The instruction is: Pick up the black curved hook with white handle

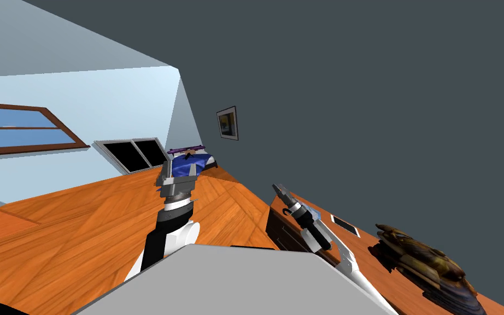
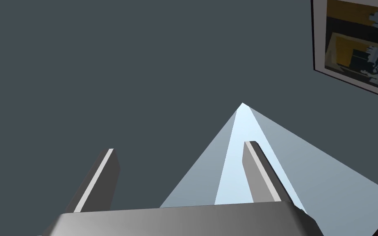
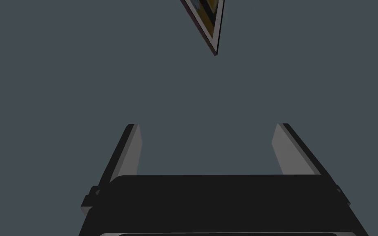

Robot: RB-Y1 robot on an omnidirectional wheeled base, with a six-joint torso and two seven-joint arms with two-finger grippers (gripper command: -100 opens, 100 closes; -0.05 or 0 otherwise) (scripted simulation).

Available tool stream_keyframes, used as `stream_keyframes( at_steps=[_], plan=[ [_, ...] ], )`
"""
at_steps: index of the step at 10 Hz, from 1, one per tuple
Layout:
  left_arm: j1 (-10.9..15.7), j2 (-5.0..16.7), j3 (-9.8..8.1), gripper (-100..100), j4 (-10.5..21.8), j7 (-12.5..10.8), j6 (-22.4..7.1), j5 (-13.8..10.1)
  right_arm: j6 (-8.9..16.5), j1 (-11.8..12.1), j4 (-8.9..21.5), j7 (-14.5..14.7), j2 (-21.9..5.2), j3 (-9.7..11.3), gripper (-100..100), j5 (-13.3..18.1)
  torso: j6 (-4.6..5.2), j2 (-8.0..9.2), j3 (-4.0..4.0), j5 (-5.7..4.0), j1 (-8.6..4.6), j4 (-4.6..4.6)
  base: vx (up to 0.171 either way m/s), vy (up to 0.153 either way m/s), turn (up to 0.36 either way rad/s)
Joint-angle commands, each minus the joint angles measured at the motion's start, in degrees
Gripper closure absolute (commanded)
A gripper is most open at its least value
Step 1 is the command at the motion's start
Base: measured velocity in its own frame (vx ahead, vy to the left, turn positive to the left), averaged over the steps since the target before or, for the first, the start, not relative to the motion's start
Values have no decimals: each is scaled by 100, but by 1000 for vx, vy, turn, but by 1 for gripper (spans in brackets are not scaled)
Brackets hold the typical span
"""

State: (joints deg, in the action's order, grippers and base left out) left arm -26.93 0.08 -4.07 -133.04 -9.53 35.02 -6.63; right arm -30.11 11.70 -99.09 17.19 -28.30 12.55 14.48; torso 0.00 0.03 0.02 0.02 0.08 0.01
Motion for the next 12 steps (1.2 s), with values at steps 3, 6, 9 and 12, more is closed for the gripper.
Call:
stream_keyframes(
  at_steps=[3,6,9,12],
  plan=[
    [0,0,0,0,0,0,0,0,-25,-217,674,138,-305,178,-100,172,1,2,1,0,-1,0,-11,18,88],
    [0,0,0,0,0,0,0,0,-63,-322,1033,224,-511,297,-100,291,0,1,1,-1,-4,0,-6,10,73],
    [-1,0,-1,0,0,0,0,0,-135,-506,1649,379,-901,544,-100,540,4,3,2,-1,-6,1,-13,11,136],
    [0,0,0,0,0,0,0,0,-169,-584,2168,446,-1085,670,-100,669,0,2,1,-1,-8,1,-10,0,108]
  ],
)
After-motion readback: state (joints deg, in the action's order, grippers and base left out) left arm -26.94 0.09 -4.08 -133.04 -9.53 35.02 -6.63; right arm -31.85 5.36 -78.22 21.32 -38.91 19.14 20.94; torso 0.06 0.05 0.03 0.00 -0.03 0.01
